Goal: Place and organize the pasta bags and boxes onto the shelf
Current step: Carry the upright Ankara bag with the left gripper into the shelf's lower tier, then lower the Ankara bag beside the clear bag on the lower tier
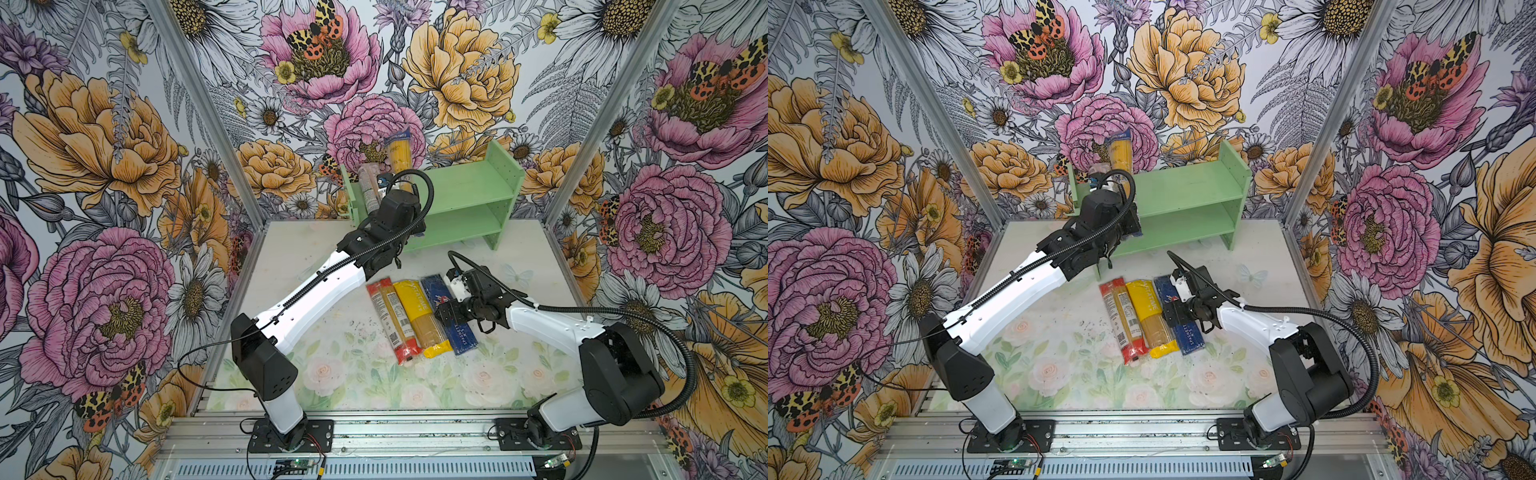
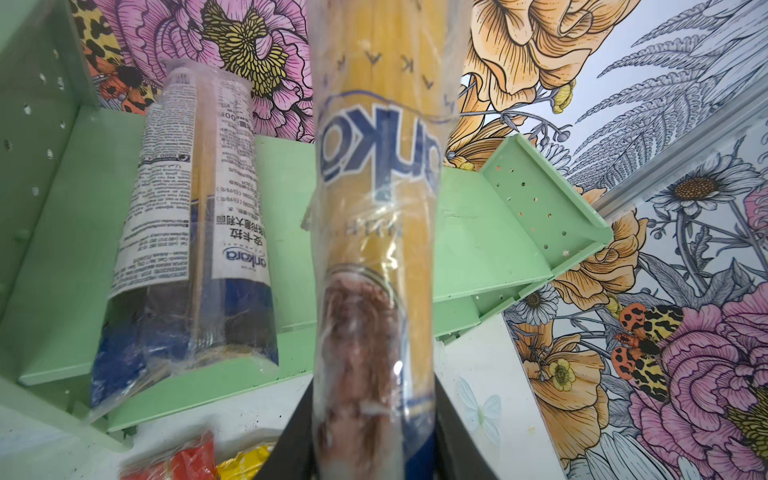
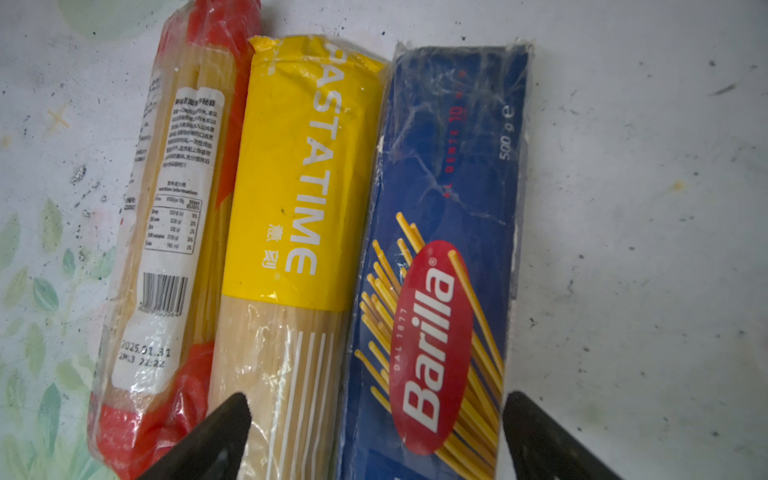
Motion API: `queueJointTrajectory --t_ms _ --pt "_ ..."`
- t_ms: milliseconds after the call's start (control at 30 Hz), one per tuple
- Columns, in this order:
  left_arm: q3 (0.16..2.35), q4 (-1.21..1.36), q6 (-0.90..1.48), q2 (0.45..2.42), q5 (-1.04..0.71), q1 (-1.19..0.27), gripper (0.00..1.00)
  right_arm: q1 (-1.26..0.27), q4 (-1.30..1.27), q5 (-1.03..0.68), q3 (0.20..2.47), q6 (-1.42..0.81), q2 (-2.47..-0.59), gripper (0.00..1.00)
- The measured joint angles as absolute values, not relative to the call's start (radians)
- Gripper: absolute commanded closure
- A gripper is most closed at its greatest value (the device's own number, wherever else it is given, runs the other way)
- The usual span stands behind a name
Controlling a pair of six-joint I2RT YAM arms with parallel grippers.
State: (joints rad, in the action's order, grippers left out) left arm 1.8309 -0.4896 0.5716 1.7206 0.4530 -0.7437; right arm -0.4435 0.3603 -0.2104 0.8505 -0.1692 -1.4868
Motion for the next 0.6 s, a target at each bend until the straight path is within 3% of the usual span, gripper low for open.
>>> queueJointTrajectory --t_ms 600 --pt "2.024 -0.489 0.569 1.909 0.419 -0.721 1.0 -0.443 0.363 -0.21 0.841 -0.167 -1.473 0.03"
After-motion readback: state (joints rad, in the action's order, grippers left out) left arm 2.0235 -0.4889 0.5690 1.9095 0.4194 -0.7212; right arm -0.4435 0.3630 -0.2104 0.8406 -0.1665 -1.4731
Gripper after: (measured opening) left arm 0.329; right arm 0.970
